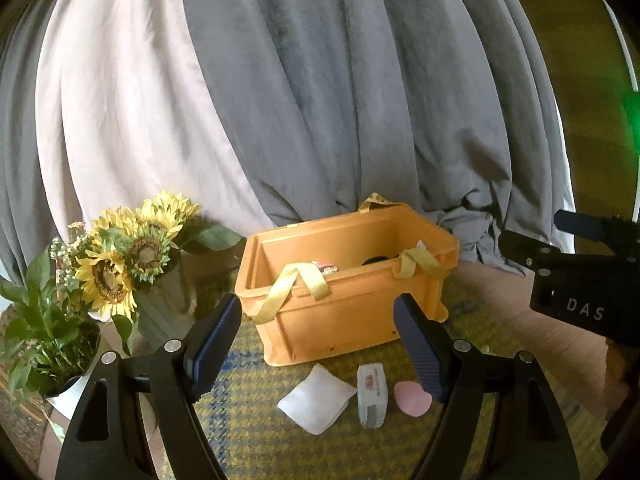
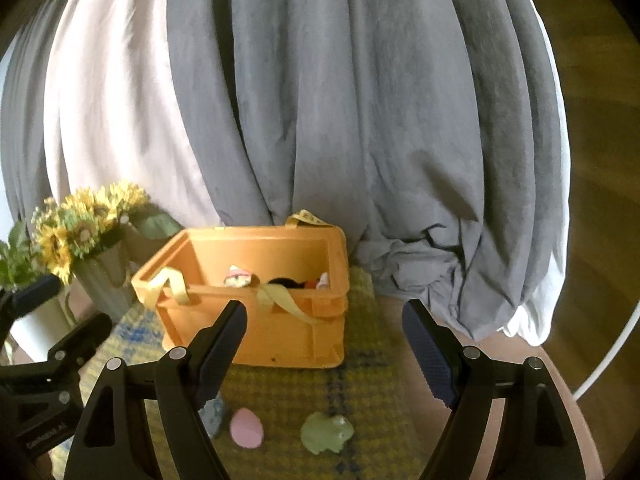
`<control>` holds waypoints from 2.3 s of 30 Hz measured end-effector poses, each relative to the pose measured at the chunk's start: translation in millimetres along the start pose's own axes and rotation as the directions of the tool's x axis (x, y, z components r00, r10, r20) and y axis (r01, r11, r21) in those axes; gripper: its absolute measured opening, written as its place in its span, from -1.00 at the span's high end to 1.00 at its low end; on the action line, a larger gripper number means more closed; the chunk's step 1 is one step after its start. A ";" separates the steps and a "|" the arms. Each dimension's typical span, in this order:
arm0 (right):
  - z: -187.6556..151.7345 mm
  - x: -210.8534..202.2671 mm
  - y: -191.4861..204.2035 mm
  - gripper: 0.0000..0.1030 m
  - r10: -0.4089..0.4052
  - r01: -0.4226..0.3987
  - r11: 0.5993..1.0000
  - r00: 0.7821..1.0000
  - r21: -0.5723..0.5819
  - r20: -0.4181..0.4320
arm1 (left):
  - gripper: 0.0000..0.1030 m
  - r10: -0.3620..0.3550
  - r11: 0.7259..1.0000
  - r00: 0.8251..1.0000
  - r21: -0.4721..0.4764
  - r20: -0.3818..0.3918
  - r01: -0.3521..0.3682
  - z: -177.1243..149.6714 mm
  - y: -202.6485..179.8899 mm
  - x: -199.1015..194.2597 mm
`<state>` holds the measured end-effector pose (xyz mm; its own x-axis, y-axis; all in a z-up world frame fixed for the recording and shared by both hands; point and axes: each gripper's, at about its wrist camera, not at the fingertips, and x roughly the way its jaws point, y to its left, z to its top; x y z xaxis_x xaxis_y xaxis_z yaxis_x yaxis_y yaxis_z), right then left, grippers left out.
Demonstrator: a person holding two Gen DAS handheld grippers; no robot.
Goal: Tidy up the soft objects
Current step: 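Move both tools back toward the remaining items on the runner, then grasp the white tissue pack with the left tool while the right tool grasps the green frog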
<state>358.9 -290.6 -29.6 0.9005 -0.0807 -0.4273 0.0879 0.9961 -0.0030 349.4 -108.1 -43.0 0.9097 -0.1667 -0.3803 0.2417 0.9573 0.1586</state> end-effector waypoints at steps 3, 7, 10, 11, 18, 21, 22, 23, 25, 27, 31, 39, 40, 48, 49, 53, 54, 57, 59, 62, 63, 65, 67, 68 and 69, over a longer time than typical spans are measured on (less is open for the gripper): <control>-5.4 -1.3 -0.9 -0.57 0.000 0.000 1.000 1.000 -0.006 -0.001 | -0.51 -0.015 1.000 1.000 0.010 -0.013 0.016 -6.9 -4.4 0.4; -13.6 -1.5 -3.0 -0.63 -0.005 0.005 1.000 1.000 -0.013 -0.008 | -0.51 -0.009 0.999 0.999 0.038 -0.031 0.011 -15.9 -12.3 2.4; -20.3 0.5 -5.0 -0.63 -0.007 0.007 1.000 1.000 -0.009 -0.024 | -0.51 -0.013 0.998 0.999 0.053 -0.048 0.015 -21.1 -17.2 5.4; -22.6 2.3 -5.8 -0.63 -0.004 0.004 1.000 0.999 -0.005 -0.035 | -0.51 -0.014 0.998 0.998 0.057 -0.053 0.017 -22.9 -18.4 6.4; -40.1 15.3 -8.5 -0.63 0.004 -0.005 1.000 0.995 -0.002 -0.097 | -0.51 -0.025 0.997 0.995 0.072 -0.100 0.032 -34.4 -24.6 18.3; -46.8 22.0 -7.7 -0.63 0.009 -0.009 1.000 0.993 -0.002 -0.122 | -0.50 -0.041 0.996 0.990 0.069 -0.135 0.050 -40.3 -26.7 26.1; -48.7 24.3 -8.0 -0.63 0.013 -0.013 1.000 0.991 0.000 -0.130 | -0.50 -0.042 0.996 0.989 0.069 -0.144 0.053 -42.2 -27.5 28.3; -50.7 26.9 -8.4 -0.63 0.015 -0.015 1.000 0.990 0.002 -0.140 | -0.50 -0.043 0.996 0.987 0.069 -0.154 0.055 -44.4 -28.2 31.1; -55.0 32.7 -9.4 -0.63 0.023 -0.021 1.000 0.986 0.013 -0.164 | -0.48 -0.045 0.996 0.984 0.070 -0.172 0.058 -48.2 -29.6 36.3; -59.9 38.2 -9.7 -0.63 0.027 -0.024 1.000 0.982 0.020 -0.184 | -0.48 -0.047 0.996 0.981 0.071 -0.187 0.061 -51.3 -31.4 40.8; -70.3 49.9 -10.2 -0.63 0.036 -0.031 0.999 0.973 0.026 -0.228 | -0.46 -0.053 0.995 0.973 0.070 -0.224 0.071 -58.7 -33.8 51.6; -91.1 75.1 -11.4 -0.63 0.054 -0.044 0.998 0.948 0.039 -0.314 | -0.42 -0.058 0.994 0.957 0.070 -0.283 0.081 -72.8 -37.6 71.7; -94.1 78.9 -11.5 -0.63 0.056 -0.046 0.998 0.944 0.038 -0.325 | -0.42 -0.062 0.994 0.956 0.068 -0.286 0.085 -74.0 -38.1 73.7; -111.3 99.2 -13.2 -0.63 0.072 -0.060 0.997 0.921 0.042 -0.382 | -0.37 -0.076 0.993 0.946 0.066 -0.316 0.102 -81.6 -42.2 89.7; -112.6 101.5 -13.1 -0.62 0.072 -0.060 0.997 0.919 0.043 -0.387 | -0.35 -0.080 0.992 0.944 0.063 -0.321 0.105 -82.5 -42.5 91.5; -117.1 109.4 -14.0 -0.62 0.078 -0.064 0.997 0.912 0.048 -0.403 | -0.27 -0.086 0.992 0.937 0.058 -0.338 0.112 -85.5 -43.5 98.0; -118.1 110.8 -13.9 -0.61 0.077 -0.064 0.997 0.911 0.047 -0.405 | -0.26 -0.089 0.992 0.935 0.056 -0.344 0.115 -86.3 -43.8 99.8; -120.5 115.5 -11.9 -0.61 0.079 -0.066 0.997 0.907 0.045 -0.413 | -0.24 -0.097 0.992 0.931 0.044 -0.352 0.120 -87.5 -43.0 103.3; -121.9 118.4 -11.4 -0.57 0.086 -0.072 0.996 0.904 0.048 -0.419 | -0.21 -0.097 0.992 0.929 0.041 -0.356 0.120 -88.2 -43.5 104.7; -123.3 123.4 -10.0 -0.50 0.086 -0.073 0.996 0.900 0.046 -0.428 | -0.17 -0.100 0.992 0.927 0.039 -0.362 0.122 -89.5 -43.2 107.8; -123.7 124.5 -9.3 -0.49 0.086 -0.073 0.996 0.898 0.046 -0.431 | -0.15 -0.103 0.992 0.926 0.035 -0.364 0.124 -89.6 -43.1 108.8; -124.8 126.9 -8.8 -0.41 0.090 -0.076 0.996 0.894 0.048 -0.438 | -0.10 -0.108 0.991 0.923 0.032 -0.369 0.128 -90.4 -43.2 111.2; -125.8 129.1 -8.3 -0.25 0.089 -0.077 0.996 0.891 0.044 -0.446 | -0.06 -0.109 0.991 0.921 0.031 -0.373 0.129 -91.2 -43.6 113.2; -126.6 130.1 -7.9 -0.21 0.088 -0.078 0.996 0.889 0.042 -0.450 | -0.05 -0.114 0.991 0.919 0.026 -0.377 0.134 -91.6 -43.8 114.4; -127.2 130.8 -7.7 -0.19 0.092 -0.081 0.996 0.887 0.042 -0.453 | 0.01 -0.121 0.990 0.917 0.021 -0.380 0.139 -91.8 -43.7 114.9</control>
<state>421.8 -304.4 -200.4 0.6140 0.0357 -0.7885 0.0322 0.9970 0.0702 412.4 -147.4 -177.2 0.6766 -0.1784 -0.7144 0.3729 0.9196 0.1235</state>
